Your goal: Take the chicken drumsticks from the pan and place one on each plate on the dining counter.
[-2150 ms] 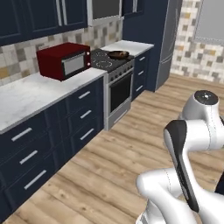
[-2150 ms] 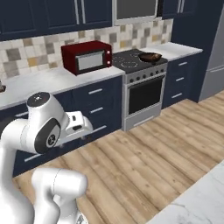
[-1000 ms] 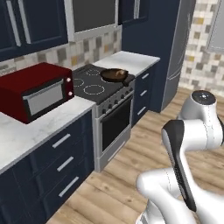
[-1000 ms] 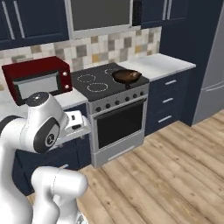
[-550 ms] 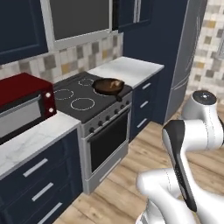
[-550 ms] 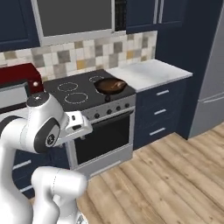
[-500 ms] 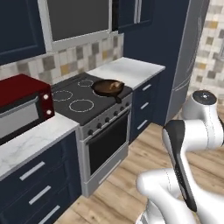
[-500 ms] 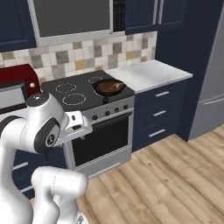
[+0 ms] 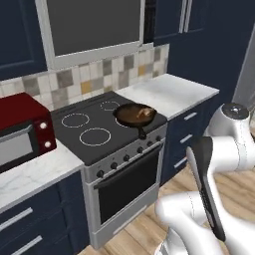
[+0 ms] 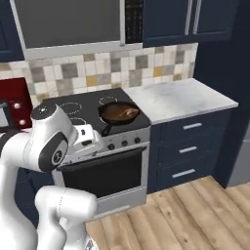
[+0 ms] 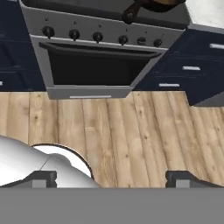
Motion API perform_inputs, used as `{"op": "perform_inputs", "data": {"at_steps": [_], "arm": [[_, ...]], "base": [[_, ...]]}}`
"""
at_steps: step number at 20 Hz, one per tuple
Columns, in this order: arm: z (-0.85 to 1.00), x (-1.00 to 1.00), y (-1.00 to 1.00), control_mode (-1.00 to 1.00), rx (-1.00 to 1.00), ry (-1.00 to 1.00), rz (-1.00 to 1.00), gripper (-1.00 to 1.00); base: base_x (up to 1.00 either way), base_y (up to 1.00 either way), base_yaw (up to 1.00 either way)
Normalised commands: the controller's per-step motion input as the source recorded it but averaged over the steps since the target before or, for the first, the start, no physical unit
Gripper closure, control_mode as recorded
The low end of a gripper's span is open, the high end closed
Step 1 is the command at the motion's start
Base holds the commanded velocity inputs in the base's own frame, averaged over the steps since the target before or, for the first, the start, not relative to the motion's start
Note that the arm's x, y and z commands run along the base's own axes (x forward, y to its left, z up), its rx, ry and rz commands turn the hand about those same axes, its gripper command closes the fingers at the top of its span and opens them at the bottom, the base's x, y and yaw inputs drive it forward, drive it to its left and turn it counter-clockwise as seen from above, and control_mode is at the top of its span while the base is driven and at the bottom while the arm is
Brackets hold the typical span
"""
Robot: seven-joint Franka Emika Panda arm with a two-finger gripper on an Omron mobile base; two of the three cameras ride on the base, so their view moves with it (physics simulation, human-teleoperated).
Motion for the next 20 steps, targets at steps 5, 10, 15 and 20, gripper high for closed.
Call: {"op": "perform_inputs", "data": {"at_steps": [5,10,15,20], "arm": [[0.00,0.00,0.00,1.00,0.00,0.00,0.00,-1.00],[0.00,0.00,0.00,1.00,0.00,0.00,0.00,-1.00],[0.00,0.00,0.00,1.00,0.00,0.00,0.00,-1.00],[0.00,0.00,0.00,1.00,0.00,0.00,0.00,-1.00]], "base": [[0.88,-0.27,0.49],[0.87,-0.30,0.35],[0.63,-0.17,0.24],[0.41,-0.25,0.16]]}}
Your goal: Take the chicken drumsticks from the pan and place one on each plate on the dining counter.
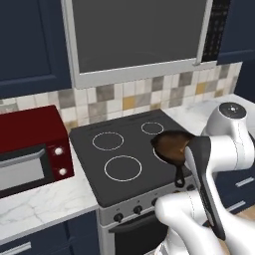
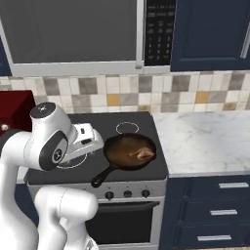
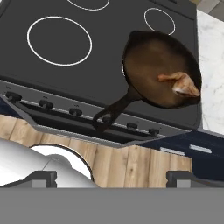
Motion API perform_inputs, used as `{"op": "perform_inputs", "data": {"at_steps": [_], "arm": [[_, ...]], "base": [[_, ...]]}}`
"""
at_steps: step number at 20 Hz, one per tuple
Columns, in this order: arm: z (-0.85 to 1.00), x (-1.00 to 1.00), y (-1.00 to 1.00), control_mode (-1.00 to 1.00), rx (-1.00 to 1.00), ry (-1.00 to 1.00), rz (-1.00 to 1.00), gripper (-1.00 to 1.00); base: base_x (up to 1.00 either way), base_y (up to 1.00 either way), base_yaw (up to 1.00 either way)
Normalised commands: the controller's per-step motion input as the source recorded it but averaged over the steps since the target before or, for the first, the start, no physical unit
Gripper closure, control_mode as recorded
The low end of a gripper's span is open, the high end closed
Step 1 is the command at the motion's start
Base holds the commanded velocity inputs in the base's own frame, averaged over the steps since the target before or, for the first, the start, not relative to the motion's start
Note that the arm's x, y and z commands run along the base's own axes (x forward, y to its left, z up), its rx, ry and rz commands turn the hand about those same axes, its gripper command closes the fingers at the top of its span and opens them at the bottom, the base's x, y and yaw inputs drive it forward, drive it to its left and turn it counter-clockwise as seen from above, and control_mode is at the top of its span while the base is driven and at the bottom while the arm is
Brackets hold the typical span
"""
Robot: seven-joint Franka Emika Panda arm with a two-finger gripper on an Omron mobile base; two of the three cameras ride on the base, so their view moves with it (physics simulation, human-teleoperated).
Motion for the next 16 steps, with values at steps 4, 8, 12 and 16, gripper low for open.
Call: {"op": "perform_inputs", "data": {"at_steps": [4,8,12,16], "arm": [[0.00,0.00,0.00,1.00,0.00,0.00,0.00,-1.00],[0.00,0.00,0.00,1.00,0.00,0.00,0.00,-1.00],[0.00,0.00,0.00,1.00,0.00,0.00,0.00,-1.00],[0.00,0.00,0.00,1.00,0.00,0.00,0.00,-1.00]], "base": [[0.32,-0.15,0.10],[0.26,-0.04,0.01],[0.11,0.00,0.00],[0.00,0.00,0.00]]}}
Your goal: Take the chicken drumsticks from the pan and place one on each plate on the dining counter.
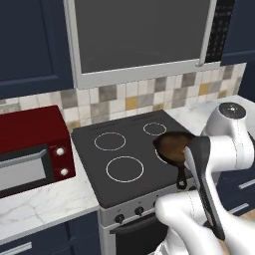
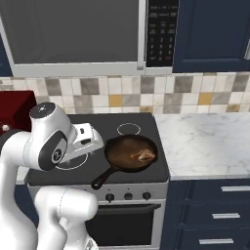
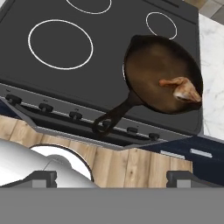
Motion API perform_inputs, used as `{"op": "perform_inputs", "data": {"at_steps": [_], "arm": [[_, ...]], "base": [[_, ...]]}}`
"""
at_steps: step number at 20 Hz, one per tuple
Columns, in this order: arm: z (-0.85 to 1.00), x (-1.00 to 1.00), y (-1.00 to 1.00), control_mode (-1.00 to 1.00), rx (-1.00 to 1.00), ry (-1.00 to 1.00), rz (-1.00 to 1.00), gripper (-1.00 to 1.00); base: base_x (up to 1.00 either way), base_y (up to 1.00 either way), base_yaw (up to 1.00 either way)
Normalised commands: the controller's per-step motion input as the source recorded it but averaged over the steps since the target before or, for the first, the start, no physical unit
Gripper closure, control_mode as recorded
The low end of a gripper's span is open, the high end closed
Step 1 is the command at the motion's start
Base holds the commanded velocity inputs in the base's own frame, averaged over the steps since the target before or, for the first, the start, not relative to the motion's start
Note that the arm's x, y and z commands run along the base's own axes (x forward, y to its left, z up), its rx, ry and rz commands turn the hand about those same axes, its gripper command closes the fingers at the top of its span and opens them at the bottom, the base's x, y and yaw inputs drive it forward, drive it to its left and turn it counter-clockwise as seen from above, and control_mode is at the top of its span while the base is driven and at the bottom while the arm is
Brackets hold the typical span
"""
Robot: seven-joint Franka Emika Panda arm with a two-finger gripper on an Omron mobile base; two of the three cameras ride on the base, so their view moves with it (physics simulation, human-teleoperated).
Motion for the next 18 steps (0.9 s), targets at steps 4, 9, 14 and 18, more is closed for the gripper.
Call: {"op": "perform_inputs", "data": {"at_steps": [4,9,14,18], "arm": [[0.00,0.00,0.00,1.00,0.00,0.00,0.00,-1.00],[0.00,0.00,0.00,1.00,0.00,0.00,0.00,-1.00],[0.00,0.17,-0.10,-1.00,0.00,0.00,-0.09,-1.00],[0.00,0.51,-0.24,-1.00,0.00,-0.06,-0.20,-1.00]], "base": [[0.00,0.00,0.00],[0.00,0.00,0.00],[0.04,-0.06,-0.03],[0.00,0.00,0.00]]}}
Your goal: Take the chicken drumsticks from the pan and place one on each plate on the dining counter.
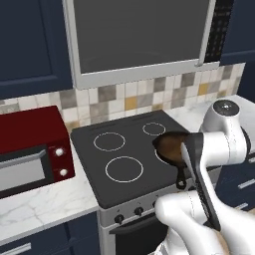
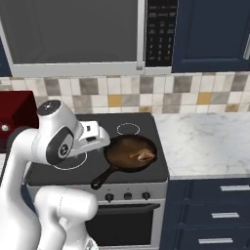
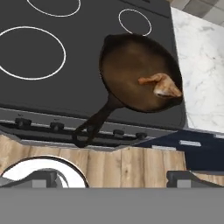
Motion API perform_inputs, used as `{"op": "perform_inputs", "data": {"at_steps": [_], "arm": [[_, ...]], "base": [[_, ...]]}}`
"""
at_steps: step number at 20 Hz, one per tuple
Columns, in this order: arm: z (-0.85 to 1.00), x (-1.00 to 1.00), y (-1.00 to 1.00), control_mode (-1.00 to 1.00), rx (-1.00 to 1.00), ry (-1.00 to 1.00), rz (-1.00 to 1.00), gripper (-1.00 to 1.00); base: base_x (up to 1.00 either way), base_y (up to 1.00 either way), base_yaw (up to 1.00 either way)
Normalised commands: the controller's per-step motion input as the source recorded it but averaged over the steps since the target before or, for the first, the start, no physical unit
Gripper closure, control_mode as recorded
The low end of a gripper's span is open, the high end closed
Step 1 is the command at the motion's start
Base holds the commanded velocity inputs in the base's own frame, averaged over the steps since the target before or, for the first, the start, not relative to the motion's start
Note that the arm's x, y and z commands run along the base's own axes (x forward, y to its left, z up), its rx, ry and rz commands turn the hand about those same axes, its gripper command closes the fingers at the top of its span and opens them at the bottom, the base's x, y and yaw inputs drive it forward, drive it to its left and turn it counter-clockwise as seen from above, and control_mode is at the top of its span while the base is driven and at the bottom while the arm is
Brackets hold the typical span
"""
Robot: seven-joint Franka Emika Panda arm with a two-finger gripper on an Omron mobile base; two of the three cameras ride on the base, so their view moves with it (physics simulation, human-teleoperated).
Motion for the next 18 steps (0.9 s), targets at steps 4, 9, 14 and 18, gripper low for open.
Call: {"op": "perform_inputs", "data": {"at_steps": [4,9,14,18], "arm": [[0.00,0.64,-0.21,-1.00,0.00,-0.10,-0.22,-1.00],[-0.26,0.43,-0.21,-1.00,0.03,-0.13,-0.08,-1.00],[-0.47,0.39,-0.25,-1.00,0.15,-0.07,-0.09,-1.00],[-0.26,0.41,-0.19,-1.00,0.25,0.00,-0.21,-1.00]], "base": [[0.00,0.00,0.00],[0.00,0.00,0.00],[0.00,0.00,0.00],[0.00,0.00,0.00]]}}
